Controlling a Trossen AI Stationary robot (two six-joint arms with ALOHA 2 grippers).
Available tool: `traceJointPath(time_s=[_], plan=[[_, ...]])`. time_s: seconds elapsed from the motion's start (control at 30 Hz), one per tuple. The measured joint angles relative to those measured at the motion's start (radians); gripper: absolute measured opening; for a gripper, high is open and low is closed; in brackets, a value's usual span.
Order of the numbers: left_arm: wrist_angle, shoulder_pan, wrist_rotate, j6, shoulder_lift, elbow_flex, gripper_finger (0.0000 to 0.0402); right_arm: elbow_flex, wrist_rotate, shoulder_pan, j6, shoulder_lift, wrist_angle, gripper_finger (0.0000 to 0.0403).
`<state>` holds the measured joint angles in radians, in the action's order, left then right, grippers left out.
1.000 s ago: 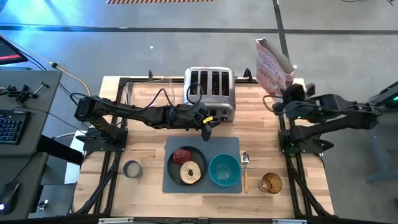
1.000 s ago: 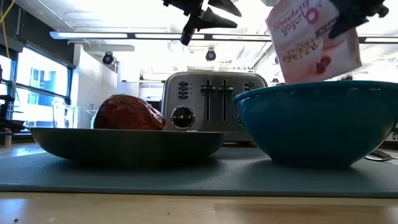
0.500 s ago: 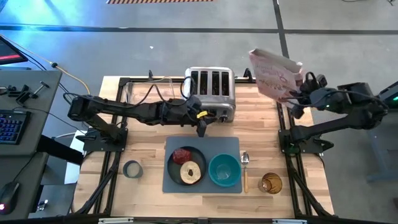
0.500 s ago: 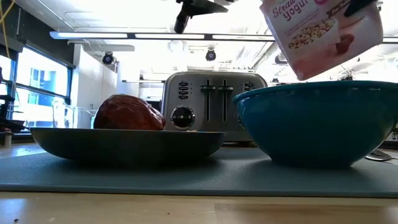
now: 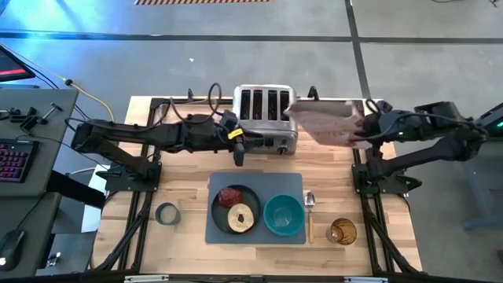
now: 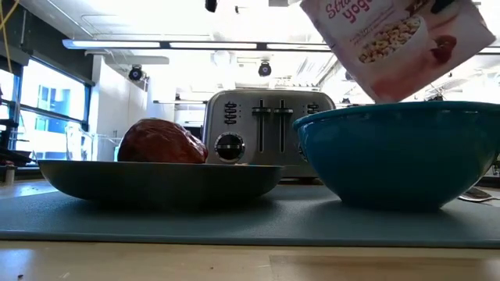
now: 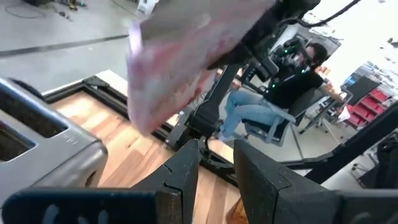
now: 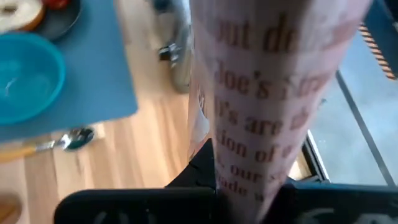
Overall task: Arrange a breakfast setting
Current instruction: Pour the cereal from the pink cereal box into the blue bowl
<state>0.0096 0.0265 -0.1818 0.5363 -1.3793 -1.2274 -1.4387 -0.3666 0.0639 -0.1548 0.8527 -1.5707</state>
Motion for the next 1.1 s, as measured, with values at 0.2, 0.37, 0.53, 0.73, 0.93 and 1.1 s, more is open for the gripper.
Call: traceJointPath(time_s=[0.2,0.37,0.53,0.73,0.93,1.1], plan=[[-0.155,0.001,0.0,0.006,0.045,0.0,0.009,0.0,0.119,0.0,0.085,0.09,0.0,0.0],[-0.228,0.008,-0.004,0.012,0.057,0.0,0.009,0.0,0.18,0.035,0.126,0.159,0.001,0.0],[-0.235,0.015,-0.004,0.011,0.056,0.0,0.009,0.001,0.223,0.113,0.163,0.201,0.0,0.0],[-0.275,0.014,-0.007,0.01,0.056,0.0,0.009,0.001,0.22,0.208,0.163,0.235,0.0,0.0],[-0.303,0.014,-0.008,0.01,0.056,0.0,0.009,0.001,0.181,0.326,0.153,0.275,0.0,0.0],[-0.312,0.014,-0.008,0.01,0.056,0.0,0.009,0.001,0.112,0.407,0.135,0.311,0.0,0.0]])
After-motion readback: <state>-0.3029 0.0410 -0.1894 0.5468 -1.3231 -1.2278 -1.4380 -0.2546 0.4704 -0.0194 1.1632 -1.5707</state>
